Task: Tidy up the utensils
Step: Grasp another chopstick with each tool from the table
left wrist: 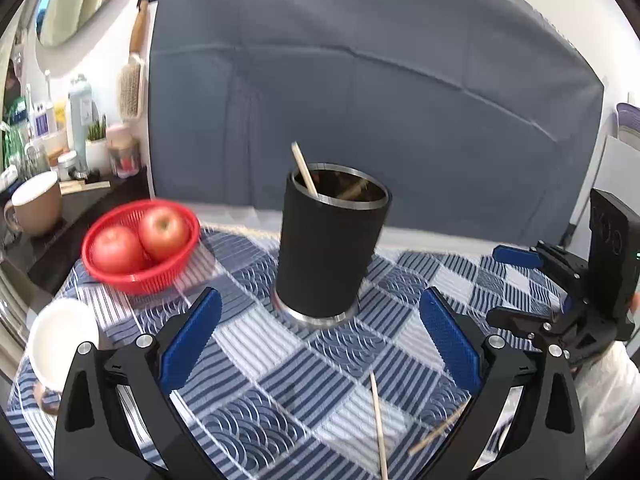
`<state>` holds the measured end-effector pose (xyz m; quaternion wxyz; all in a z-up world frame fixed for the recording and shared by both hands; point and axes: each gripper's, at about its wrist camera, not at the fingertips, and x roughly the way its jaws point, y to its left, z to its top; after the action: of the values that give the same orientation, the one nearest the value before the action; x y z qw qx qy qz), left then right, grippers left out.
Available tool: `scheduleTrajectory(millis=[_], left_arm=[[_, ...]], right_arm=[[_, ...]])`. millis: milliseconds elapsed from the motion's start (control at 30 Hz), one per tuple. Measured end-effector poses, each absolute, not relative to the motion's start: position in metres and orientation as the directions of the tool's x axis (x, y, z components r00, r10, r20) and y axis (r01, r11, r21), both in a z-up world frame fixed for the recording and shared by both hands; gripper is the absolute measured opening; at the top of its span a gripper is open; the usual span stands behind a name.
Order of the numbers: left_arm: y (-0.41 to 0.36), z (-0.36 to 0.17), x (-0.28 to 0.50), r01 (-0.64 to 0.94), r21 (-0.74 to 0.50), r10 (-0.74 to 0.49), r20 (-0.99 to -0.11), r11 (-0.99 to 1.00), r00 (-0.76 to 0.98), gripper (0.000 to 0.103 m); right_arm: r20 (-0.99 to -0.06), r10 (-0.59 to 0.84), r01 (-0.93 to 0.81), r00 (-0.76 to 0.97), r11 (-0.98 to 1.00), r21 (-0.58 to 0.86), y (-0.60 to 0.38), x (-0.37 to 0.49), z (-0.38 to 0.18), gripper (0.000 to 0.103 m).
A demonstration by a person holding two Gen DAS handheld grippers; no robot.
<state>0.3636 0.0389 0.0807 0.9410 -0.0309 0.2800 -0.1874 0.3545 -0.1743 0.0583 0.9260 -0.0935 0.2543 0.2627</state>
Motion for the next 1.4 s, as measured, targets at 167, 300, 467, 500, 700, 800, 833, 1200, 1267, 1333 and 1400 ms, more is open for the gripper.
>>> scheduleTrajectory(millis=[167, 300, 467, 500, 700, 800, 833, 1200, 1267, 1333, 1400], left_arm=[[0.037, 0.064, 0.352, 0.336, -0.125, -0.343, -0.583, 0.933, 0.736, 0.097], [0.038, 0.048, 0.348, 0.304, -0.106, -0.300, -0.633, 0.947, 0.714, 0.097], [0.034, 0.026, 0.335, 0.310, -0.074, -0.274, -0.683, 0.948, 0.677, 0.097], [0.032, 0.021, 0.331, 0.316, -0.065, -0.271, -0.691, 0.947, 0.670, 0.097], [0.021, -0.003, 0.319, 0.357, -0.047, -0.274, -0.736, 0.933, 0.619, 0.097], [0.014, -0.014, 0.313, 0.394, -0.035, -0.281, -0.758, 0.919, 0.588, 0.097], [0.011, -0.016, 0.312, 0.406, -0.038, -0.288, -0.764, 0.913, 0.577, 0.097], [-0.014, -0.040, 0.310, 0.497, 0.000, -0.281, -0.825, 0.868, 0.491, 0.097], [-0.014, -0.039, 0.312, 0.495, 0.001, -0.279, -0.825, 0.869, 0.491, 0.098], [-0.013, -0.040, 0.316, 0.493, 0.006, -0.272, -0.828, 0.870, 0.490, 0.098], [-0.009, -0.039, 0.320, 0.471, 0.004, -0.261, -0.829, 0.882, 0.495, 0.092]], right_arm=[[-0.569, 0.428, -0.561, 0.702, 0.825, -0.072, -0.175, 0.343, 0.040, 0.087], [-0.617, 0.435, -0.606, 0.656, 0.791, -0.085, -0.173, 0.336, 0.027, 0.087], [-0.696, 0.422, -0.667, 0.581, 0.737, -0.109, -0.164, 0.331, 0.004, 0.087], [-0.715, 0.410, -0.679, 0.566, 0.724, -0.122, -0.161, 0.330, -0.003, 0.087], [-0.781, 0.366, -0.721, 0.506, 0.676, -0.150, -0.154, 0.327, -0.026, 0.087], [-0.802, 0.375, -0.741, 0.464, 0.660, -0.120, -0.153, 0.327, -0.032, 0.087], [-0.808, 0.377, -0.747, 0.454, 0.655, -0.114, -0.153, 0.327, -0.034, 0.087], [-0.802, 0.361, -0.677, 0.477, 0.733, -0.072, -0.167, 0.347, -0.042, 0.077], [-0.809, 0.382, -0.660, 0.446, 0.752, -0.009, -0.174, 0.354, -0.041, 0.058], [-0.806, 0.363, -0.637, 0.467, 0.771, -0.022, -0.177, 0.358, -0.040, 0.040], [-0.807, 0.356, -0.608, 0.472, 0.794, -0.005, -0.183, 0.362, -0.040, 0.024]])
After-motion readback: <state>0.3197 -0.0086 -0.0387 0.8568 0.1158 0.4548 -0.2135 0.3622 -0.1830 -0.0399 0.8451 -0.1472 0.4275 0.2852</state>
